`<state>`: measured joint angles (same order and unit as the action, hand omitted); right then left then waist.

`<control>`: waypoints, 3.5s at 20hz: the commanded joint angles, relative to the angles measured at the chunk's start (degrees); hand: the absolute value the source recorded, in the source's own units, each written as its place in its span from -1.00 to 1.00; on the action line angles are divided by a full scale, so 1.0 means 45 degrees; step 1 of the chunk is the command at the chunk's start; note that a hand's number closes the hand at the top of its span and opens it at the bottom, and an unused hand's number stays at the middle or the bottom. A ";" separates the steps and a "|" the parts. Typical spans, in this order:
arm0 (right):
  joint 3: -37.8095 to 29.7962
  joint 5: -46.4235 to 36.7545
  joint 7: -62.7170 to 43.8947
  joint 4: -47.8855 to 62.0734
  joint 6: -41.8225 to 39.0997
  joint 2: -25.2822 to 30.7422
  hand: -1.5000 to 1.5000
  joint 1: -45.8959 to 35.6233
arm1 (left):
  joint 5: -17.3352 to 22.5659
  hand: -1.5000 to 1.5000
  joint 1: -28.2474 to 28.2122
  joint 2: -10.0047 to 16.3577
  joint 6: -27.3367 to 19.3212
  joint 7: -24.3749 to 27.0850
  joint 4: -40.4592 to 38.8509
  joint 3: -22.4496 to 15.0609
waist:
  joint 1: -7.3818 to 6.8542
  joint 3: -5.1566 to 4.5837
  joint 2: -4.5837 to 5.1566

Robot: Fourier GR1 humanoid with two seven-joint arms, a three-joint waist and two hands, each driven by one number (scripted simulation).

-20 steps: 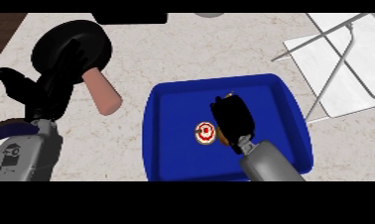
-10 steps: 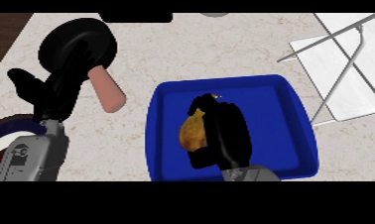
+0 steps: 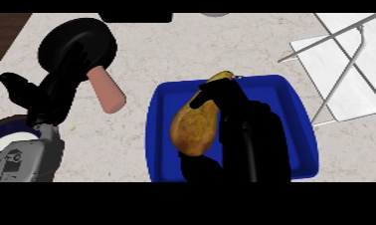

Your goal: Pick the pear from the tray and place it in the tiered shelf

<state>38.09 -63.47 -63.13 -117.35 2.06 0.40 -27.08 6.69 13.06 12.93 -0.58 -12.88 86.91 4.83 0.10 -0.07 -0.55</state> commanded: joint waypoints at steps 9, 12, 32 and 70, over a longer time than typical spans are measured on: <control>-0.4829 0.0284 -0.1832 -0.2140 -0.4760 0.0372 1.00 -0.2346 | -0.0058 0.00 0.0435 0.0049 -0.0015 0.0085 -0.0401 0.0233 | 0.0228 0.0004 0.0053; -0.6441 0.0664 -0.1011 -0.1941 -0.4951 0.1305 1.00 -0.2013 | 0.0226 0.00 -0.0010 0.0229 0.0169 -0.0427 0.0287 0.0337 | 0.0118 0.0017 0.0046; -1.4806 0.6445 0.4798 -0.1012 -0.4281 0.4215 1.00 0.1700 | -0.0045 0.00 0.0065 0.0062 0.0352 0.0211 -0.0198 0.0631 | 0.0048 0.0021 0.0112; -2.1814 1.3811 0.8486 0.6047 -0.5097 0.9378 -1.00 0.3333 | -0.0302 0.00 0.0033 -0.0183 0.0197 -0.0853 0.0875 0.0707 | 0.0166 0.0021 0.0046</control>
<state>-53.44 -8.67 -23.61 -92.35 -14.12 36.91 -14.77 5.47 13.87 11.70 1.15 -14.23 87.69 7.85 0.76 0.01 -0.23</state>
